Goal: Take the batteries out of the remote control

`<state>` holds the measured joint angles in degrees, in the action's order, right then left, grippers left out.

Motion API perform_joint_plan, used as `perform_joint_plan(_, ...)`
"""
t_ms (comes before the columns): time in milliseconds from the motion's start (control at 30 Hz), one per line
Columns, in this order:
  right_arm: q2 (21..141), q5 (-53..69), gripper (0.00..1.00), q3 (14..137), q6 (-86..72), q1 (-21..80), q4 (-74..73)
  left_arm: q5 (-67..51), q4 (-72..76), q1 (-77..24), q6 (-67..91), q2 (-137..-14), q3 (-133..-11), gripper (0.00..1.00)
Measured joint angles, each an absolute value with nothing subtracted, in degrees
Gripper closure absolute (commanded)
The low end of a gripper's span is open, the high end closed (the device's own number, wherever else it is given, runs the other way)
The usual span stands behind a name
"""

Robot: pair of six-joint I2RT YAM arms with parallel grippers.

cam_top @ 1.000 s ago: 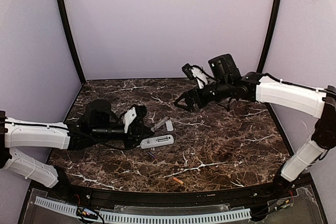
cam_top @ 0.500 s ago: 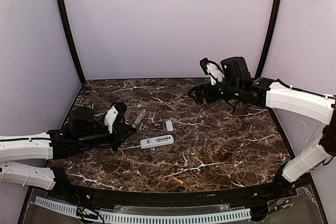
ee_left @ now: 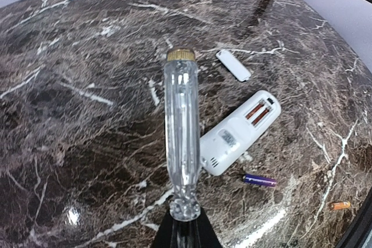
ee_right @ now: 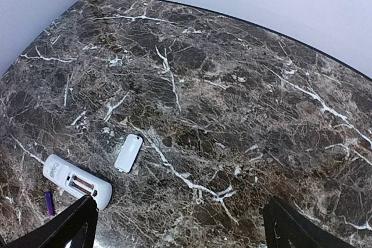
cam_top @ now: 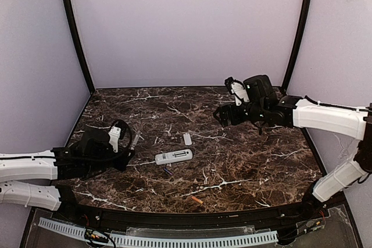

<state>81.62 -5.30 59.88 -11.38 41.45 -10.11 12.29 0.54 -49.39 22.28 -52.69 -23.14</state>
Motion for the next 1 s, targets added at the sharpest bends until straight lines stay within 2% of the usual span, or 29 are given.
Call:
perform_joint_plan(300,81.32,-6.74,0.01,58.13,-12.80,41.32,-10.26,14.94,-5.56,-49.39,32.12,-55.72,-23.03,1.00)
perform_joint_plan(733,83.92,-6.50,0.02,58.61,-12.93,41.23,-10.00,7.97,-2.33,-50.43,43.38,-69.60,-21.76,0.99)
perform_joint_plan(833,83.79,-6.76,0.01,58.46,-13.19,41.23,-9.74,7.53,-0.82,-51.83,45.84,-73.10,-23.86,0.91)
perform_joint_plan(1000,81.97,-7.88,0.01,56.38,-13.63,41.23,-9.65,7.38,-0.93,-53.28,48.93,-76.36,-26.85,0.67)
